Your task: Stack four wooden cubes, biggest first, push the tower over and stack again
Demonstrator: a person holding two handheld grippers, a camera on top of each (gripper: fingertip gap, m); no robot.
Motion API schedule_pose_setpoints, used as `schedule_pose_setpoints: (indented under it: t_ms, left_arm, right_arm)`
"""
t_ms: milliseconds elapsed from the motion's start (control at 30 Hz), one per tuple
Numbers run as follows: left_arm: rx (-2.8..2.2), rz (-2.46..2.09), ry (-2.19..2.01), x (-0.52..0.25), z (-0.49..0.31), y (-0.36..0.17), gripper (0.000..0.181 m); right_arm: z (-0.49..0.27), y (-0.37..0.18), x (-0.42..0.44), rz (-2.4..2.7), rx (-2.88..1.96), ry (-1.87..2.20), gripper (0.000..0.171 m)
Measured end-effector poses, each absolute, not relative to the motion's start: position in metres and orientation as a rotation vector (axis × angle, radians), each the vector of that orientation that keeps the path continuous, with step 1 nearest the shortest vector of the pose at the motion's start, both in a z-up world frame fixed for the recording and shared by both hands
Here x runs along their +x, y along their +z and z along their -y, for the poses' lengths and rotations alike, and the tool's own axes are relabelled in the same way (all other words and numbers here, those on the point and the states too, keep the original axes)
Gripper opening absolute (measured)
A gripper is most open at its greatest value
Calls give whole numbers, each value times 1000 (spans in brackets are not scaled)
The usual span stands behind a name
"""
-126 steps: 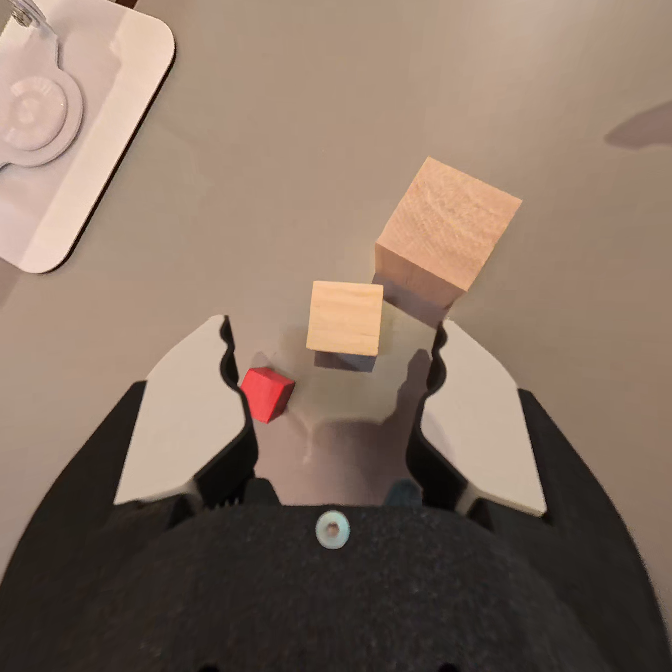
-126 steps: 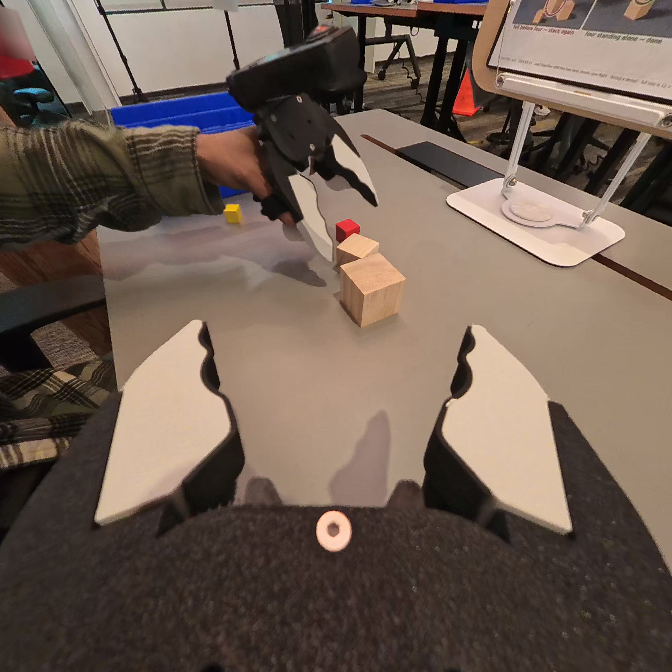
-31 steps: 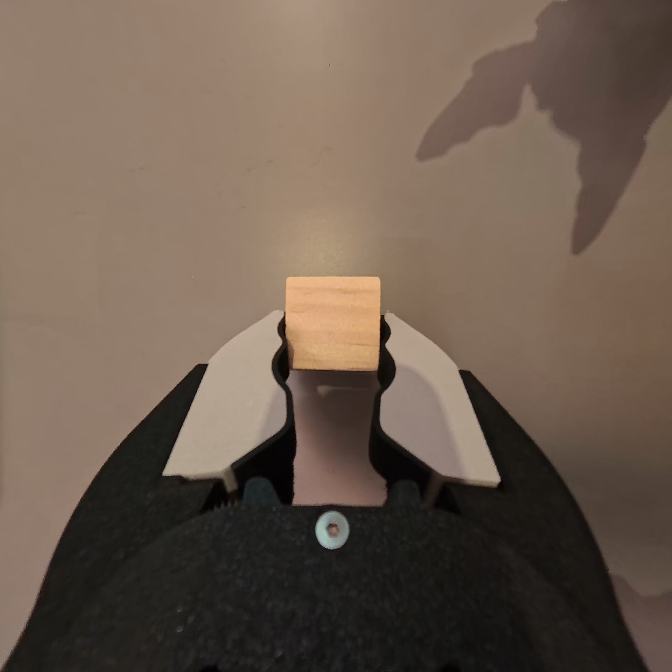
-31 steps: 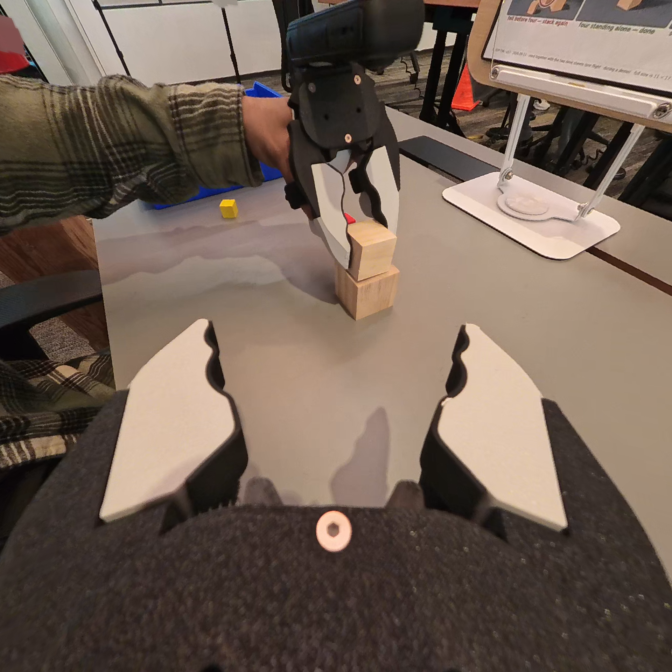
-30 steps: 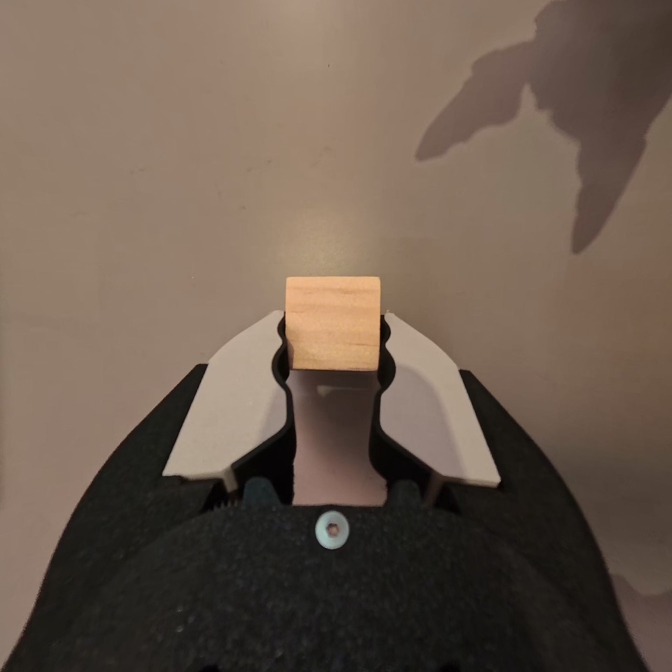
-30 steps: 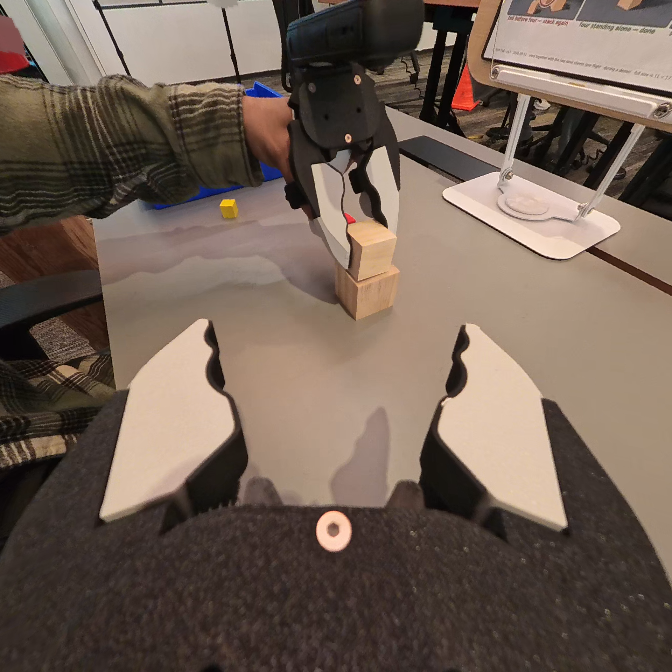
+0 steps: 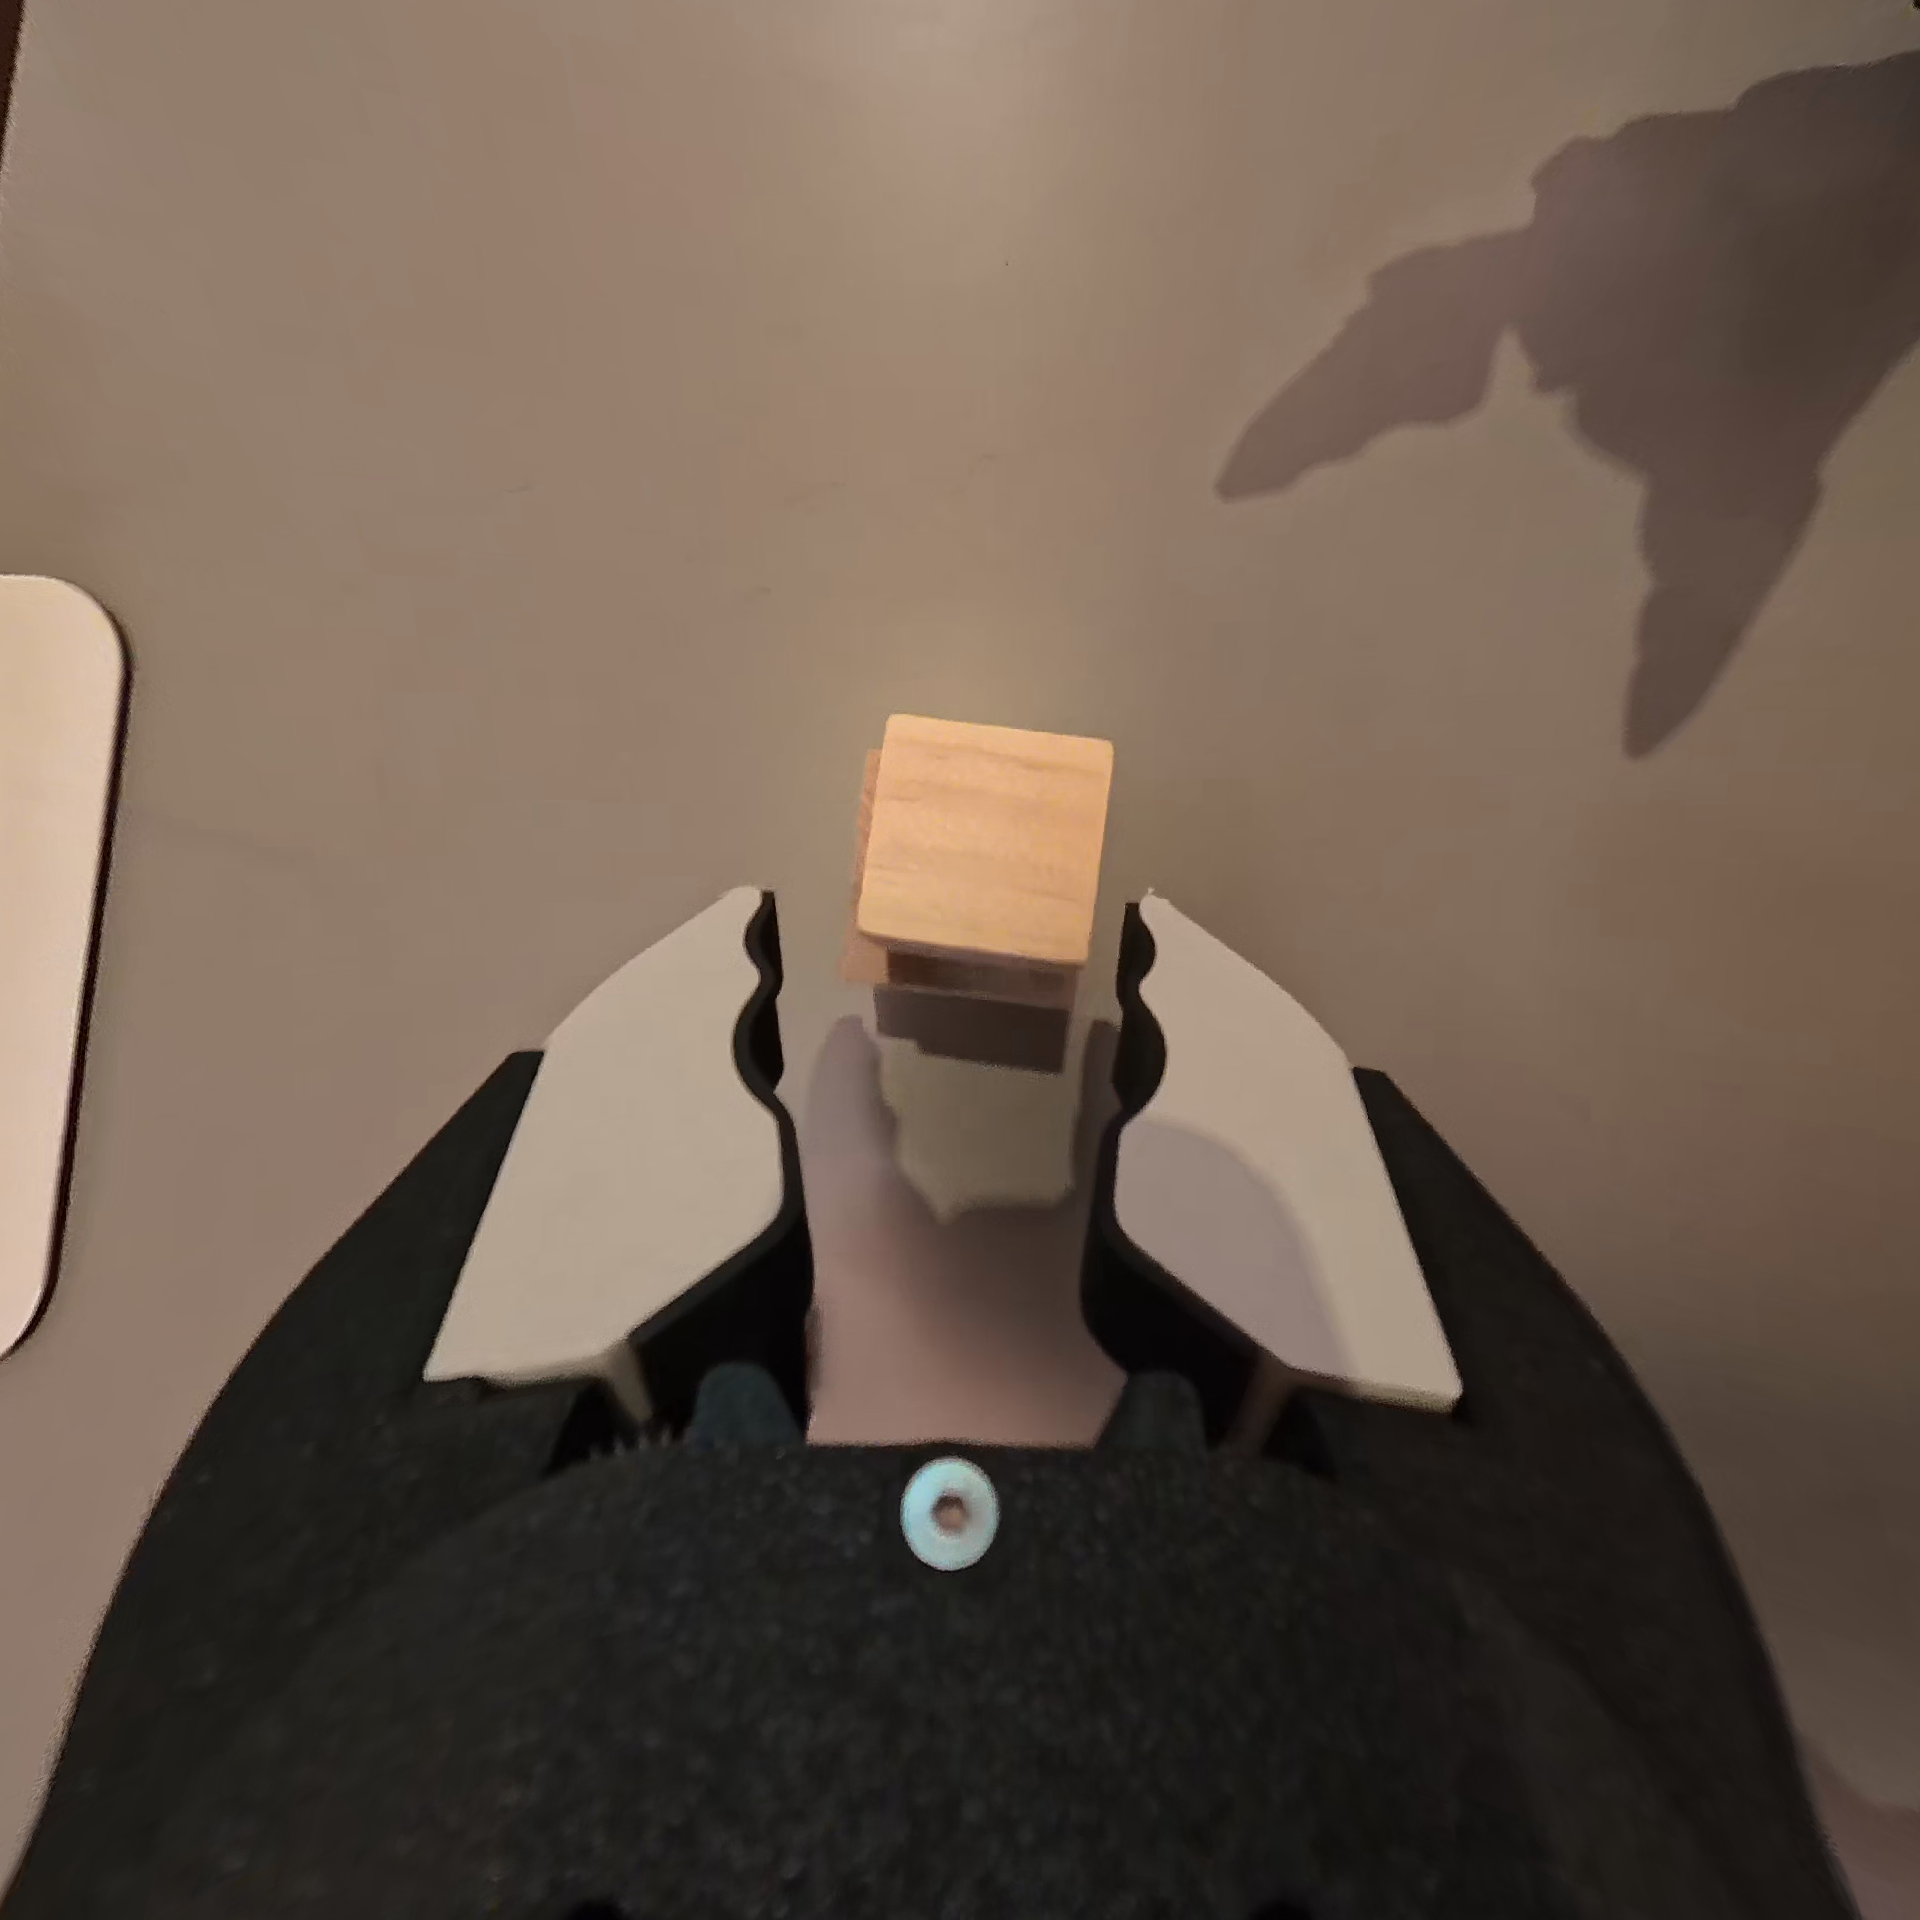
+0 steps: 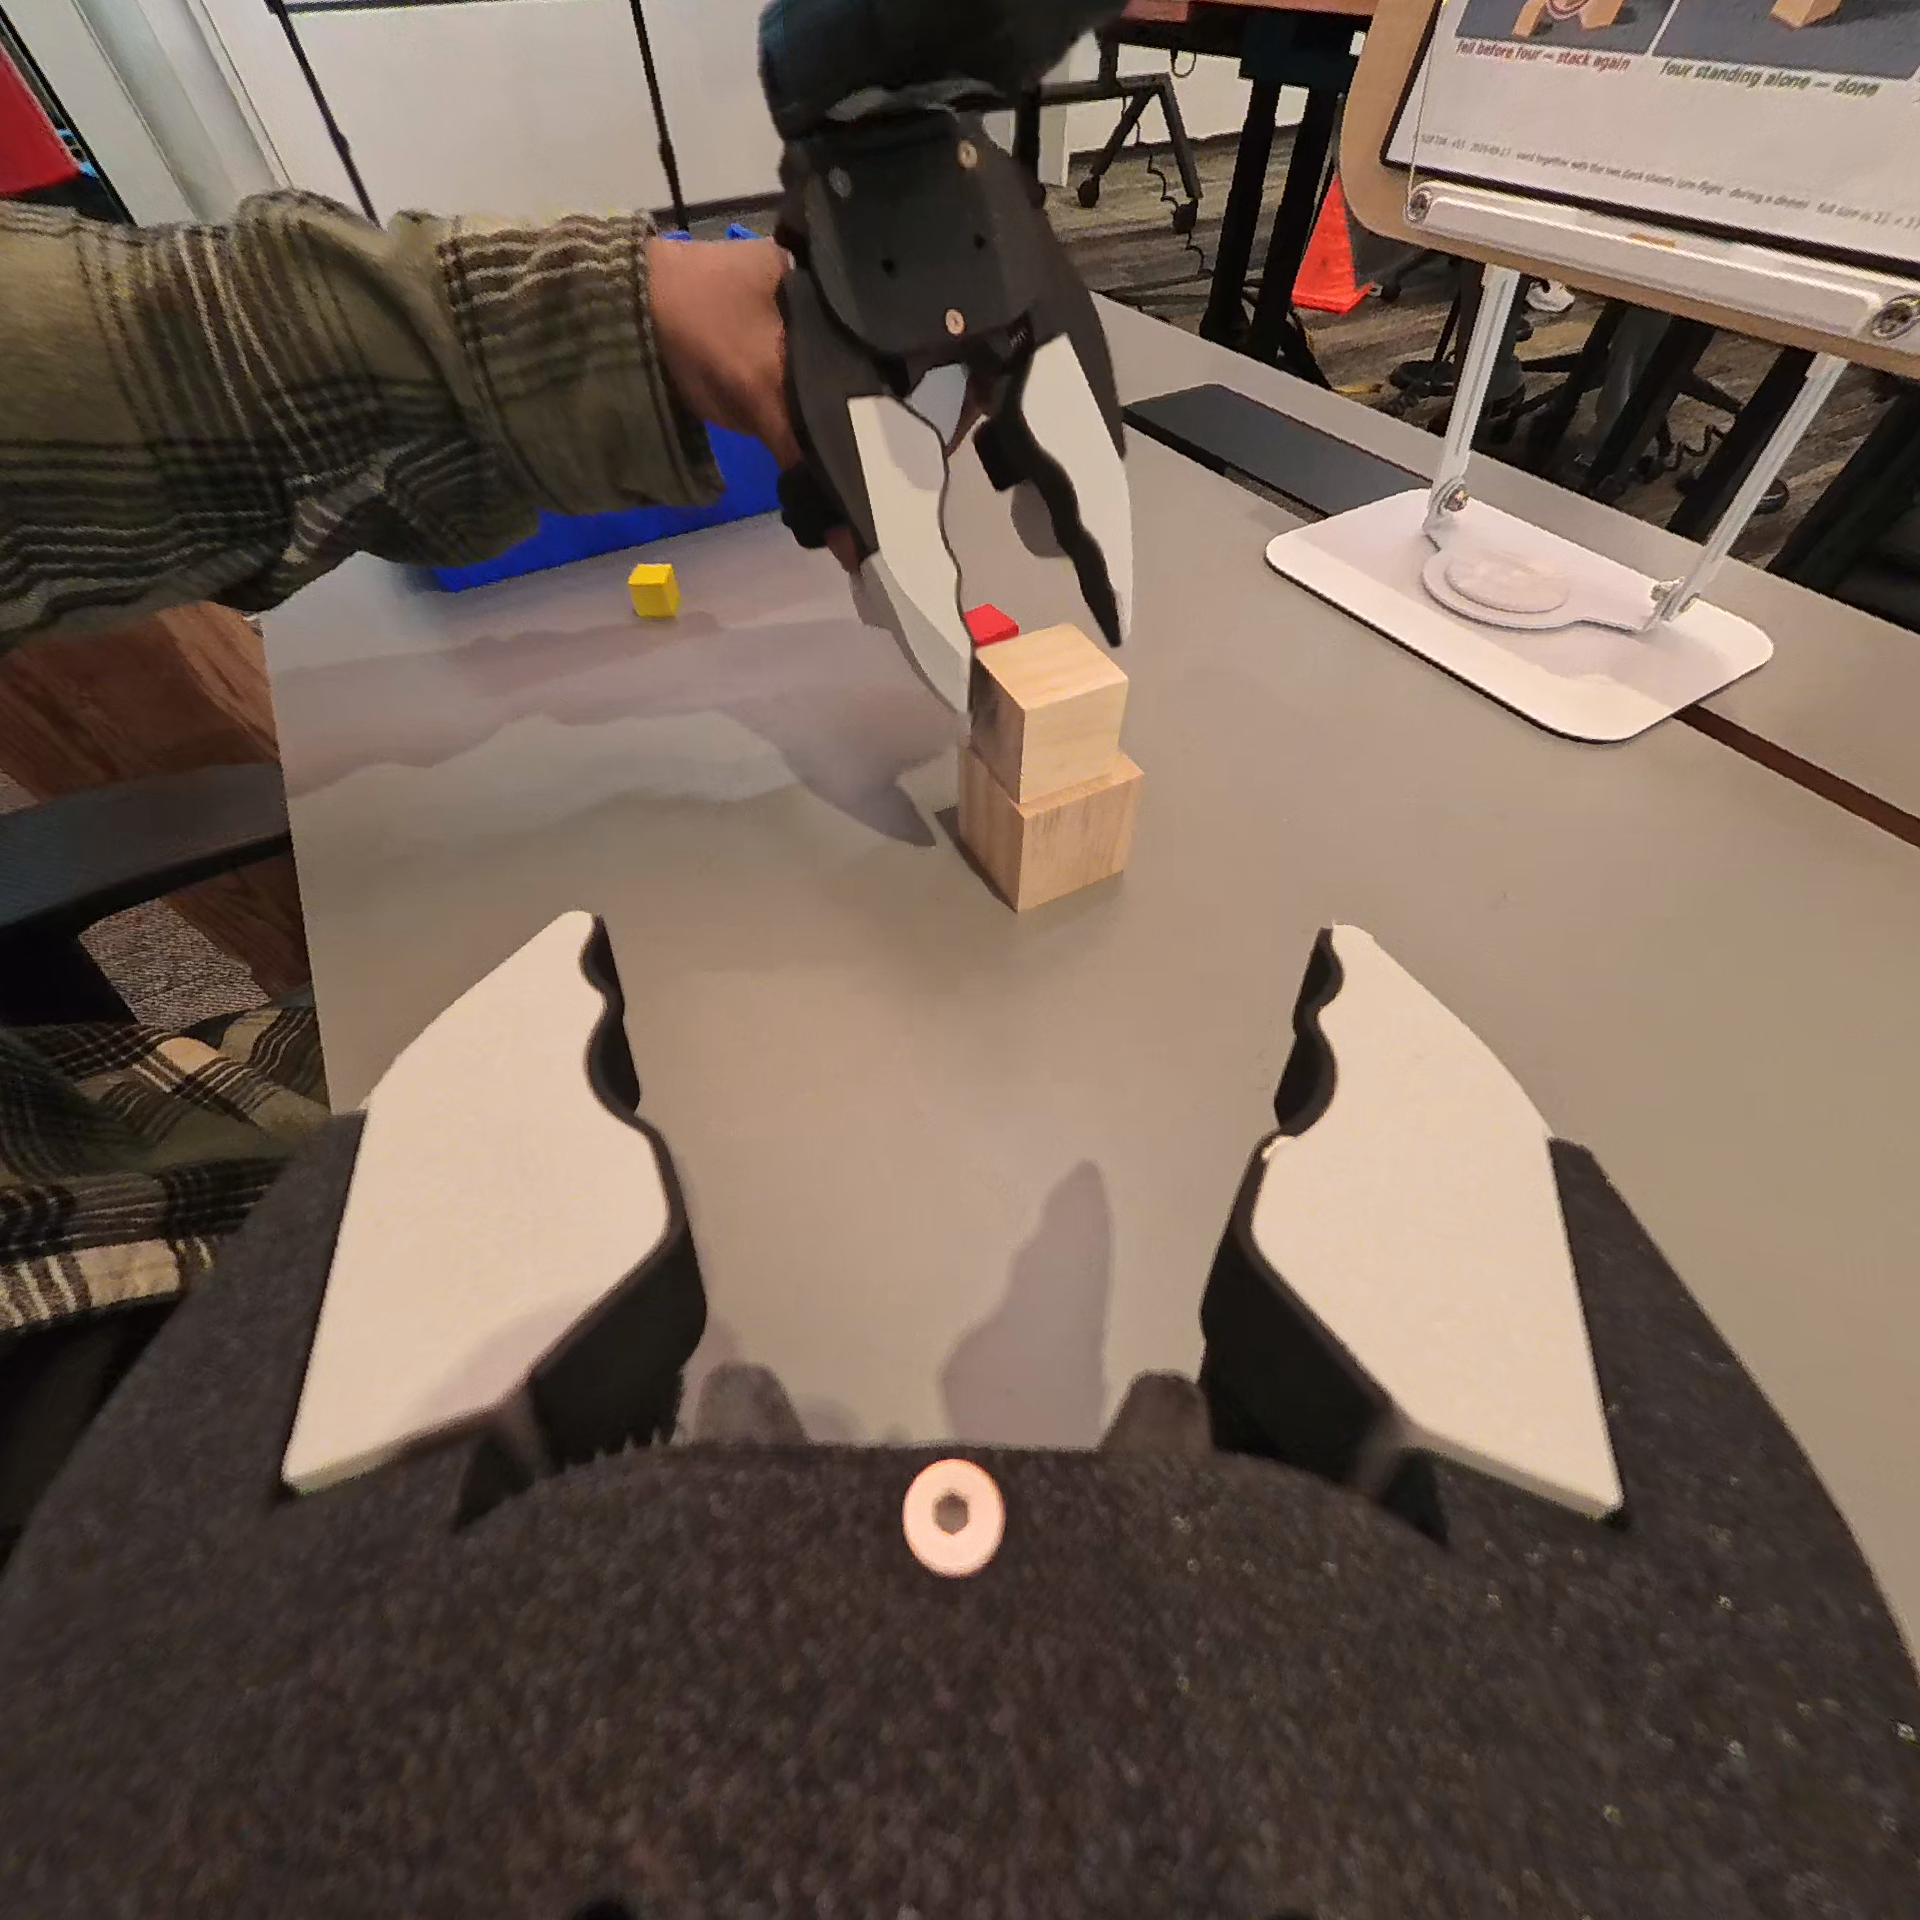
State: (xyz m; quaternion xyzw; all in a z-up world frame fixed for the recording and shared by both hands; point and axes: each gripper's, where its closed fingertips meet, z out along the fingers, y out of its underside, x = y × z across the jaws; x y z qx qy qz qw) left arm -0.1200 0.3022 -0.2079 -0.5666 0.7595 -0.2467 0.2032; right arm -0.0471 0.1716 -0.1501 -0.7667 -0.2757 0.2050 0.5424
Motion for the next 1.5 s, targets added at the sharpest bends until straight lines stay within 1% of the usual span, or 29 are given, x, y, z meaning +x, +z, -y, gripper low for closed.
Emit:
schedule_pose_setpoints:
  t_ms: [167,400,633,833,1033,1233,1367,1500]
  left_arm:
    - [-1625,-2025,-640,-144,-314,-194,69]
    - [-1742,-1852,-498,-206,-328,-175,73]
    - [-1844,-1713,-344,-259,-332,-179,75]
    - [-1776,-1809,-413,-245,-340,-197,74]
    - [-1727,-1952,-449,-227,-364,-225,69]
    - [-1709,-2060,-441,-218,-378,-242,67]
    - [-1703,-2101,-433,-213,-382,-249,59]
    - [-1729,-2108,-411,-211,-388,-258,57]
  right_arm:
    - [-172,-151,-47,654,-1824,489,121]
    - [-172,-154,-53,669,-1832,496,121]
    - [-171,-153,-60,687,-1829,493,121]
    - [-170,-156,-68,716,-1837,493,121]
    - [-169,-154,-70,730,-1830,475,121]
    - [-172,-160,-66,724,-1847,481,121]
    - [-175,-165,-63,713,-1861,485,122]
    - [-177,-169,-60,706,-1871,486,122]
